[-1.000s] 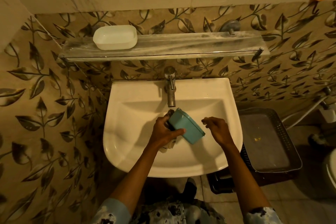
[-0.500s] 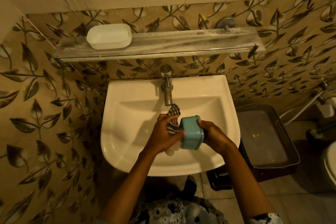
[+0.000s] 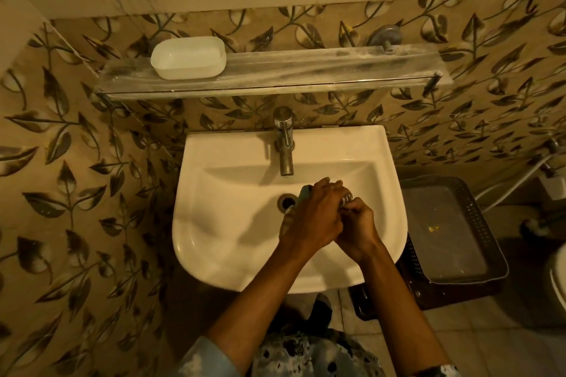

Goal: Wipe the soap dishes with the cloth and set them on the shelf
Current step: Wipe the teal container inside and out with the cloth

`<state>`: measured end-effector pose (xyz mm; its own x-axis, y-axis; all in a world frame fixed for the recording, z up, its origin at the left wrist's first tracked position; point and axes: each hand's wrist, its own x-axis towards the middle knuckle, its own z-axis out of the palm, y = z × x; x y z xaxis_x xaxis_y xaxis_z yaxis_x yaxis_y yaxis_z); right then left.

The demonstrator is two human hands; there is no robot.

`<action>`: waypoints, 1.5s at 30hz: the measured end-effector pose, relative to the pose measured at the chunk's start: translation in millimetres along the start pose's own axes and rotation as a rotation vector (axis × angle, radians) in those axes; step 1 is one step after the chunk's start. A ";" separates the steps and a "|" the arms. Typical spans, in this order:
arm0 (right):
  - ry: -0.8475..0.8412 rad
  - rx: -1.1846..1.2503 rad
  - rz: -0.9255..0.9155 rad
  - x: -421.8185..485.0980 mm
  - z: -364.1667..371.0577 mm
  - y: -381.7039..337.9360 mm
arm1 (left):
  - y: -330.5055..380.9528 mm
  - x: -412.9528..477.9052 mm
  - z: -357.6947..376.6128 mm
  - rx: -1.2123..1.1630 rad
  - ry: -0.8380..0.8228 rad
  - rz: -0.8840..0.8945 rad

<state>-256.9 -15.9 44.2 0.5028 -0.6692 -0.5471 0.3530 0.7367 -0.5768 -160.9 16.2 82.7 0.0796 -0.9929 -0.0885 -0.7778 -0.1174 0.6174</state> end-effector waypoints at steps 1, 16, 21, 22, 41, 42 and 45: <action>0.002 0.065 0.009 -0.6 0.0 -1.2 | 0.8 -0.1 0.7 0.017 0.006 0.039; -0.013 0.302 0.049 3.7 -11.3 -10.6 | -24.4 -41.7 12.4 -0.011 0.053 0.163; -0.026 0.244 0.047 4.1 -11.7 -15.2 | -36.5 -51.8 3.1 -0.154 0.076 0.162; -0.021 0.228 0.047 3.8 -11.2 -15.2 | -37.7 -54.1 0.1 -0.248 0.082 0.127; -0.059 -0.146 0.034 -7.4 2.6 -14.2 | -31.0 -21.1 -4.7 -0.065 -0.003 0.216; -0.052 -0.150 0.034 -7.1 1.8 -14.0 | -31.7 -23.9 -5.3 -0.085 0.009 0.205; -0.053 -0.183 0.025 -5.2 2.6 -16.4 | -32.6 -29.6 -12.2 -0.221 0.070 0.147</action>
<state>-263.1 -24.3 58.0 0.5526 -0.6411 -0.5326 0.1929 0.7200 -0.6666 -130.3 49.1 74.8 0.0245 -0.9976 0.0643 -0.6298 0.0345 0.7760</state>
